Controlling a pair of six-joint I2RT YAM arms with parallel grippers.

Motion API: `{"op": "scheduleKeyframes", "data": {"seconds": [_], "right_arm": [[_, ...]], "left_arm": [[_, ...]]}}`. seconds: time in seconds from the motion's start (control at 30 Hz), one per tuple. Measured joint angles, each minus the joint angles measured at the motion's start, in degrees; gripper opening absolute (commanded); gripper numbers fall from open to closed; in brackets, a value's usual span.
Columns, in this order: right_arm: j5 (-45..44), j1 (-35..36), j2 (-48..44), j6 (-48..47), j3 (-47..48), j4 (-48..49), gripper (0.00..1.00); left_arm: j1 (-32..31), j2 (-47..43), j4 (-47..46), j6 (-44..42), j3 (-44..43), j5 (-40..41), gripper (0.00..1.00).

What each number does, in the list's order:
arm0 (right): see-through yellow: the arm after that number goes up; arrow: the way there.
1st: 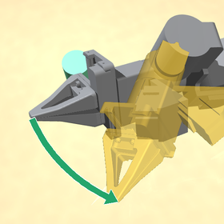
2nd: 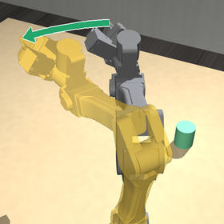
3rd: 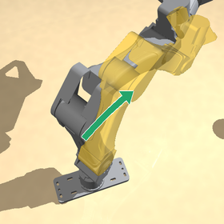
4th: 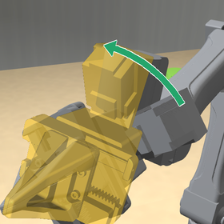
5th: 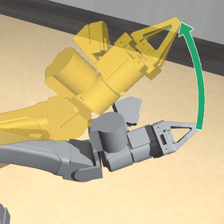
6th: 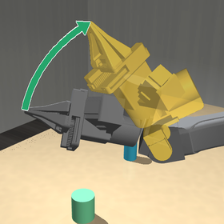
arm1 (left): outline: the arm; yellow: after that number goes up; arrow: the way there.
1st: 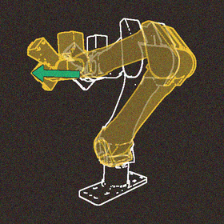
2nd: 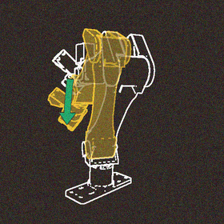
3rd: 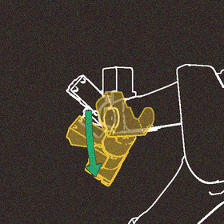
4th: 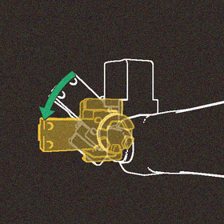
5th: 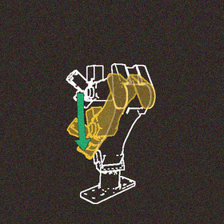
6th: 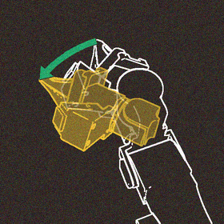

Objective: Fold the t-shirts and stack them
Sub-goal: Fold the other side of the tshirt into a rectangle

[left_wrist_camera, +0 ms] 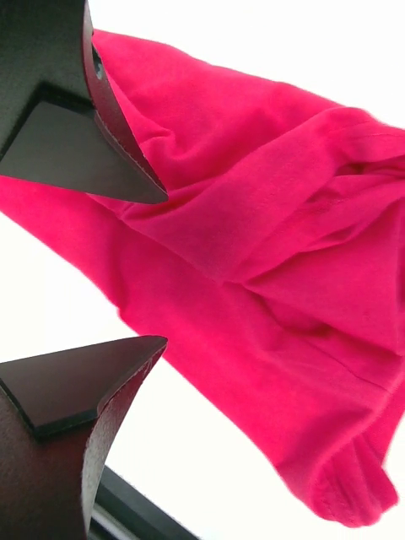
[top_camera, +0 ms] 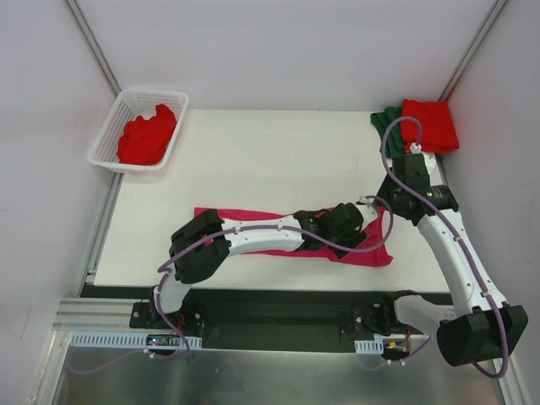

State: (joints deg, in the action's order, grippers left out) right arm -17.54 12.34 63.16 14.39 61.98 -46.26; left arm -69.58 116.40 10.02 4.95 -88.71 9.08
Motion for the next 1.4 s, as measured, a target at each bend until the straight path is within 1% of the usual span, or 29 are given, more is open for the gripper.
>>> {"op": "scheduleKeyframes", "data": {"seconds": [0.17, 0.3, 0.57, 0.7, 0.97, 1.1, 1.4], "right_arm": [[0.48, -1.38, -0.37, -0.26, -0.07, 0.44, 0.54], [0.39, -2.36, -0.48, -1.16, -1.05, 0.26, 0.54], [0.50, -3.39, -0.61, -1.84, -1.92, -0.28, 0.55], [0.81, -3.63, -0.66, -1.86, -1.95, -0.26, 0.55], [0.90, -5.44, -3.28, -1.55, -3.45, 0.09, 0.55], [1.95, -8.04, -4.33, -1.60, -3.45, 0.13, 0.55], [5.90, -14.71, -3.54, -3.15, -3.45, 0.61, 0.55]], "left_arm": [[-1.73, 3.34, -0.87, -2.03, -3.80, 2.56, 0.63], [-3.21, 5.38, -1.51, -3.21, -5.18, 5.07, 0.63], [-3.80, 6.95, -2.78, -4.55, -5.44, 8.20, 0.61], [-3.87, 7.17, -3.23, -5.01, -5.44, 9.42, 0.58], [-4.26, 7.67, -5.03, -6.80, -5.31, 10.08, 0.58], [-4.50, 7.76, -5.14, -7.15, -4.48, 10.05, 0.58], [-4.61, 8.11, -5.16, -7.34, -3.26, 10.10, 0.58]]}}
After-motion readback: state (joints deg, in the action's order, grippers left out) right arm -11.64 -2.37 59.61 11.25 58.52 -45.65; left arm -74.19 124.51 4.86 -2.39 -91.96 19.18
